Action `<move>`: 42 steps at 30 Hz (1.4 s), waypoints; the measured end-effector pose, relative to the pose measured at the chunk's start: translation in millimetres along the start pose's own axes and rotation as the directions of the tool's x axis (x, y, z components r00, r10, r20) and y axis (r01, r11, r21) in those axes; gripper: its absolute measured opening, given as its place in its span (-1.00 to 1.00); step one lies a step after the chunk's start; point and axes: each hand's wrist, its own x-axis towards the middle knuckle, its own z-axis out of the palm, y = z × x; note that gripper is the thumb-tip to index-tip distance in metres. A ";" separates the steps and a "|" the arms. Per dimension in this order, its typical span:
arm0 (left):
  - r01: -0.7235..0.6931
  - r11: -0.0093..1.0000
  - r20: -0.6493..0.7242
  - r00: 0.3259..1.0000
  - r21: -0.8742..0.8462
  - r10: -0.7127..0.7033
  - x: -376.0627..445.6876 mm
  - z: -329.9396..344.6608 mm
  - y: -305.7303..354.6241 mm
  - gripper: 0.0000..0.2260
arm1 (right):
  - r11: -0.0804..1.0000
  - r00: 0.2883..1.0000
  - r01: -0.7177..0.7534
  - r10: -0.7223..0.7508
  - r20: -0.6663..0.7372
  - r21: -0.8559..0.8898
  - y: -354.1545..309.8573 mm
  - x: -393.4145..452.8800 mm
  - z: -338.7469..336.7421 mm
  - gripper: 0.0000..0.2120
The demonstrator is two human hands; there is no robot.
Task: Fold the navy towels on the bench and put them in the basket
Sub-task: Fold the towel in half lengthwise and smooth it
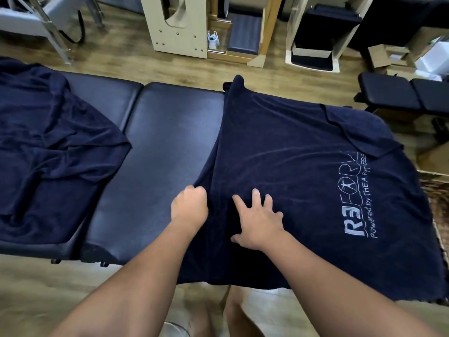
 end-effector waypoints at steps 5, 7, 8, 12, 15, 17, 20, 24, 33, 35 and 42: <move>0.100 0.987 -0.075 0.991 -0.129 -0.110 10.2 -14.4 -29.5 -0.92 | 1.000 1.000 0.001 -0.001 -0.004 0.014 3.8 0.7 0.1 0.09; 0.126 0.975 -0.076 0.987 -0.181 -0.142 13.4 -17.6 -44.5 -0.88 | 1.000 1.000 0.004 -0.004 -0.010 0.004 3.6 1.3 -1.2 0.10; 0.113 0.975 -0.052 0.991 -0.190 -0.124 12.6 -18.7 -46.3 -0.86 | 1.000 1.000 0.003 -0.003 -0.008 -0.004 2.6 1.3 -2.0 0.11; 0.114 0.930 -0.034 0.990 -0.350 -0.134 24.6 -20.0 -36.9 -0.79 | 1.000 1.000 0.004 -0.004 0.003 -0.012 0.0 2.6 -6.9 0.12; 0.073 0.925 -0.044 0.994 -0.372 -0.096 42.8 -26.0 -28.4 -0.84 | 0.999 1.000 0.021 -0.021 0.014 -0.041 2.9 5.6 -11.7 0.11; 0.058 0.932 -0.028 0.997 -0.358 -0.072 50.7 -28.8 -22.3 -0.68 | 0.998 0.999 0.039 -0.038 0.010 -0.045 4.6 9.2 -17.4 0.03; 0.075 0.919 -0.010 0.996 -0.387 -0.086 59.8 -27.1 -18.4 -0.58 | 0.998 0.998 0.063 -0.064 -0.010 -0.027 7.8 18.7 -30.5 -0.12; 0.035 0.944 -0.071 0.996 -0.328 -0.061 67.7 -20.0 -17.6 -0.86 | 0.995 0.996 0.088 -0.088 0.009 -0.039 10.9 35.1 -46.0 -0.20; 0.293 0.893 -0.144 0.923 -0.342 -0.358 74.7 -36.8 -35.4 -0.90 | 0.988 0.977 0.150 -0.144 0.156 -0.029 21.7 57.7 -63.7 -0.25; 0.289 0.912 -0.089 0.941 -0.292 -0.327 74.9 -41.3 -38.7 -0.92 | 0.982 0.966 0.183 -0.171 0.196 -0.045 22.5 61.3 -69.3 -0.28; 0.098 0.946 -0.076 0.989 -0.308 -0.128 121.1 -49.7 -6.9 -0.79 | 0.969 0.972 0.228 -0.232 0.028 0.095 29.2 86.6 -103.8 -0.59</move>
